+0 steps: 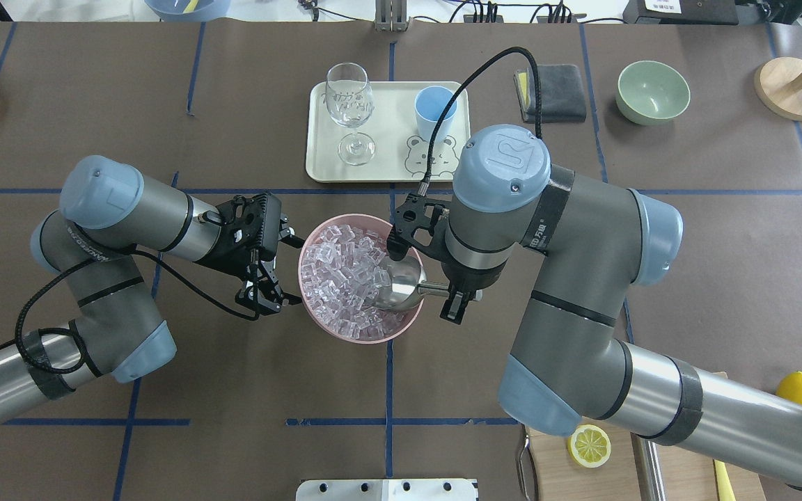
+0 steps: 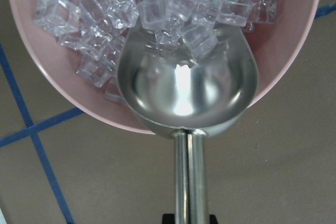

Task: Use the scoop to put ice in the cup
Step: 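Drag the scoop through the ice while the left gripper tilts the pink bowl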

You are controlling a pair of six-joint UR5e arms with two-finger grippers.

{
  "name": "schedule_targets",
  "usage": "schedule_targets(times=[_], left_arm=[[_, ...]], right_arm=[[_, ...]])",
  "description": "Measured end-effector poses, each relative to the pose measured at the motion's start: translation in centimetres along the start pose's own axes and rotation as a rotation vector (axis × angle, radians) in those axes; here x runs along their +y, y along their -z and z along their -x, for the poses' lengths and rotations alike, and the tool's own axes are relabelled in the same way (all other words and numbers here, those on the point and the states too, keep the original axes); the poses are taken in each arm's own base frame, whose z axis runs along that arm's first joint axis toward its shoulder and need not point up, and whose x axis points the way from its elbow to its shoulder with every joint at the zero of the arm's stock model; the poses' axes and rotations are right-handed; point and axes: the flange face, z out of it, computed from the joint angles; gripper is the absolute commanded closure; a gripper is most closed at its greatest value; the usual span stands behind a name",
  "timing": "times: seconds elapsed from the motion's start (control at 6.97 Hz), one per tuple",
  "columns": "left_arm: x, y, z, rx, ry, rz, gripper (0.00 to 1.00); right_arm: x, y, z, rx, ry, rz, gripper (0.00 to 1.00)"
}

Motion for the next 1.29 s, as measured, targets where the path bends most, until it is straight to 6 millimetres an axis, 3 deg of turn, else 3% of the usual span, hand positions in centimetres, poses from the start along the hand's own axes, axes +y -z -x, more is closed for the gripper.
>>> schedule_targets(times=[0.43, 1.0, 1.29], left_arm=[[0.0, 0.1, 0.1, -0.001, 0.002, 0.001, 0.0], [-0.1, 0.2, 0.2, -0.001, 0.0, -0.001, 0.0], [-0.1, 0.3, 0.3, -0.004, 0.001, -0.001, 0.0]], right_arm=[[-0.1, 0.7, 0.4, -0.005, -0.036, -0.104, 1.0], [1.9, 2.1, 1.3, 0.076, -0.101, -0.221, 1.0], [2.5, 0.1, 3.7, 0.089, -0.109, -0.282, 1.0]])
